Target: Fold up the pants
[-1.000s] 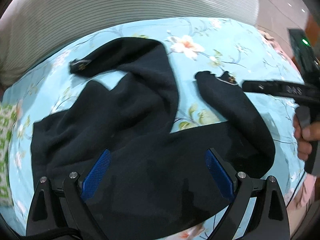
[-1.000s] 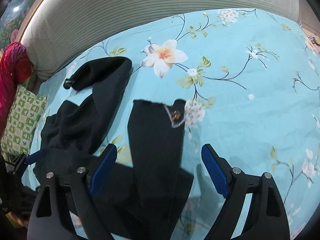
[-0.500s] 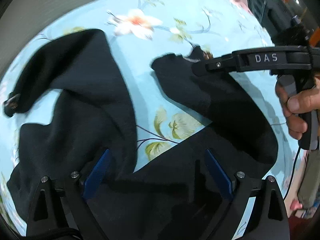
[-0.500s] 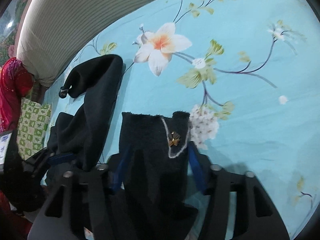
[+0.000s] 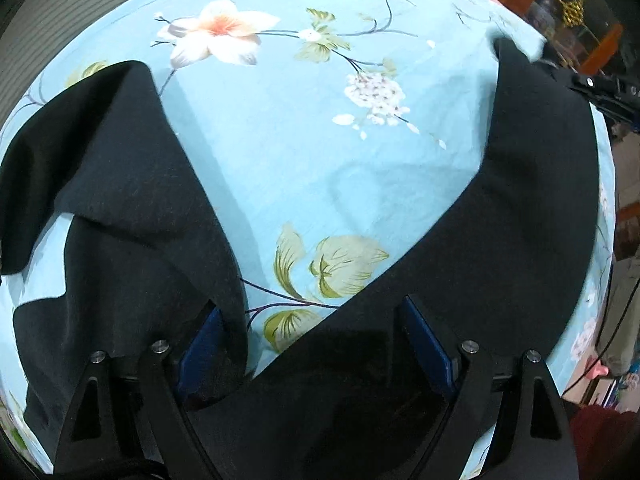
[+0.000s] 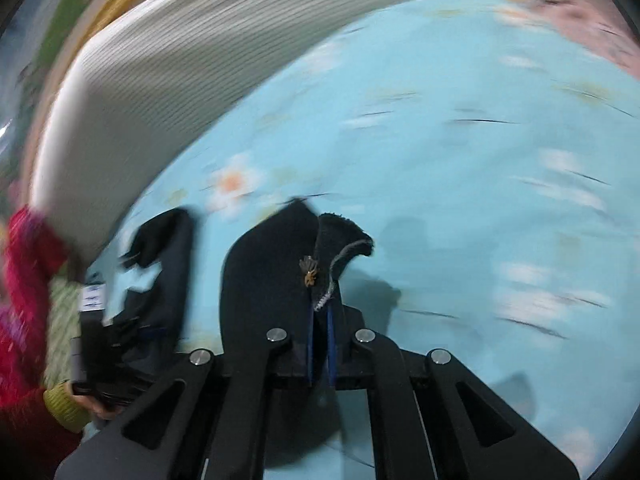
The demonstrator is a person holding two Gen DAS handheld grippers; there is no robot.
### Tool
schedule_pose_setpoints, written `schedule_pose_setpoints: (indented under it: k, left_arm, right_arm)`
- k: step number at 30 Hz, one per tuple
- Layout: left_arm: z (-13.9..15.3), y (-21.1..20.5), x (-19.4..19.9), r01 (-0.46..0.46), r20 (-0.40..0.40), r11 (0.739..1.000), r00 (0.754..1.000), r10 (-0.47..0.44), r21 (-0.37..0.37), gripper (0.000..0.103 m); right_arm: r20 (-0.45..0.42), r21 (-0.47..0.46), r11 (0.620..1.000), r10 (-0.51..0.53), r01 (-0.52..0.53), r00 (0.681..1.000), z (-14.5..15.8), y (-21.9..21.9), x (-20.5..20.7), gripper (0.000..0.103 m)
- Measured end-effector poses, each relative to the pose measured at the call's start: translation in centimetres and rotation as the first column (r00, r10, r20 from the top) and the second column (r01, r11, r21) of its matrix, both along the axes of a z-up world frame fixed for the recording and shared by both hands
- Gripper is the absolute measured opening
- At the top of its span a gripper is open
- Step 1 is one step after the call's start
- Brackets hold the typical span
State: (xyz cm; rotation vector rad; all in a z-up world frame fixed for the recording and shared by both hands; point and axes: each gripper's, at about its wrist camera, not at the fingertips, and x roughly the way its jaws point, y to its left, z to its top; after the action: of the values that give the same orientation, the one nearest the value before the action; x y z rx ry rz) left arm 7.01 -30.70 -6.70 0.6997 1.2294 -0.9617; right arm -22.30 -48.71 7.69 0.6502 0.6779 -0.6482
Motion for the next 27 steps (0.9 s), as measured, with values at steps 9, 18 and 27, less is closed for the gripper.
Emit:
schedule_pose_setpoints:
  k: [9,18,27]
  left_arm:
    - [0.8,-0.2,-0.6,0.043,0.022,0.999,0.999,-0.043,0.012,0.085]
    - [3.7,0.9,0.6,-0.055,0.014,0.998,0.998,0.055,-0.037,0.085]
    - [6.5,6.2,2.2,-0.273,0.006,0.950,0.961,0.277,-0.152,0.085]
  right_arm:
    - [-0.087,0.006,0.989,-0.148,0.149,0.985,-0.6,-2.7,-5.0,0.039]
    - [-0.081,-0.027,0.999,0.020,-0.022,0.997,0.3,-2.1,2.4,0.042]
    - [-0.009,-0.030,0.973,0.227,-0.227,0.974,1.1,0.9,10.7,0.042]
